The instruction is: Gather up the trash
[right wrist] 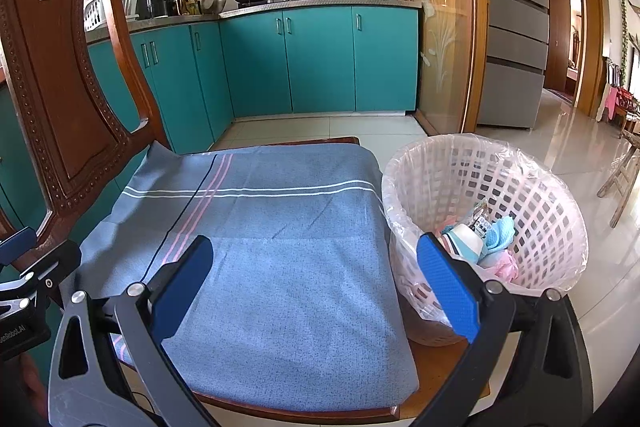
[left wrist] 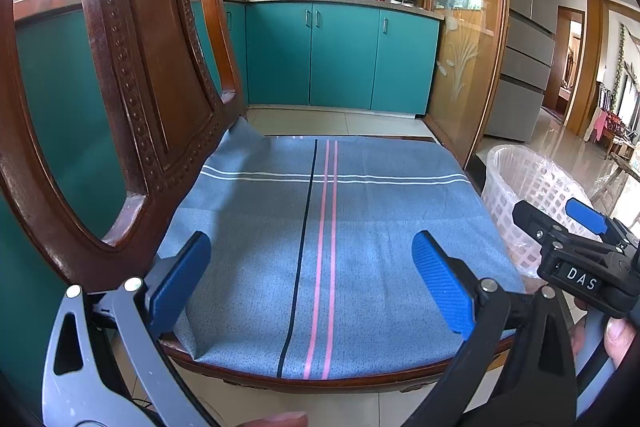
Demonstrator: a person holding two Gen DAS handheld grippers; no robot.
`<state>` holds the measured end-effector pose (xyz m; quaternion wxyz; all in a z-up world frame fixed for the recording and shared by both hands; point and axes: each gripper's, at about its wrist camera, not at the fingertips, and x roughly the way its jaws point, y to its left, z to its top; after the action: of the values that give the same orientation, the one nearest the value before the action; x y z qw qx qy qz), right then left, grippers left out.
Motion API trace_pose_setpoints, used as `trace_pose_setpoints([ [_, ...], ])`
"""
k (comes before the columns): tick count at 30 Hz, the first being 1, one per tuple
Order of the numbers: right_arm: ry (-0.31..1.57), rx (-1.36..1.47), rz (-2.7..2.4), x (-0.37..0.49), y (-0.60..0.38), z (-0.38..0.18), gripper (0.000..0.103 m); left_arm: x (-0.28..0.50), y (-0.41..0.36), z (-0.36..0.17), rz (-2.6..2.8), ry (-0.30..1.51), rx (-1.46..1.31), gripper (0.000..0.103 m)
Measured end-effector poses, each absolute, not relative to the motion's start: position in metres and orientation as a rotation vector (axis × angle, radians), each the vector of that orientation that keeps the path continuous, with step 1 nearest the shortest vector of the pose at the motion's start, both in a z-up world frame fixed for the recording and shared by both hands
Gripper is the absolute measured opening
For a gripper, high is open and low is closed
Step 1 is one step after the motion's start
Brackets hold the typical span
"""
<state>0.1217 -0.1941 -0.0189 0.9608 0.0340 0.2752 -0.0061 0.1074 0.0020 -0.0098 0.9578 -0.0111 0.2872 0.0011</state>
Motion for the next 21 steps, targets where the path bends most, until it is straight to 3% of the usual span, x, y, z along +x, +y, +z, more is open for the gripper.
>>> trace_pose_setpoints([
  [21, 0.561, 0.06, -0.012, 0.1221, -0.1897, -0.0209, 0.099, 0.1078, 0.0039, -0.011, 0.0, 0.586, -0.019, 0.1],
])
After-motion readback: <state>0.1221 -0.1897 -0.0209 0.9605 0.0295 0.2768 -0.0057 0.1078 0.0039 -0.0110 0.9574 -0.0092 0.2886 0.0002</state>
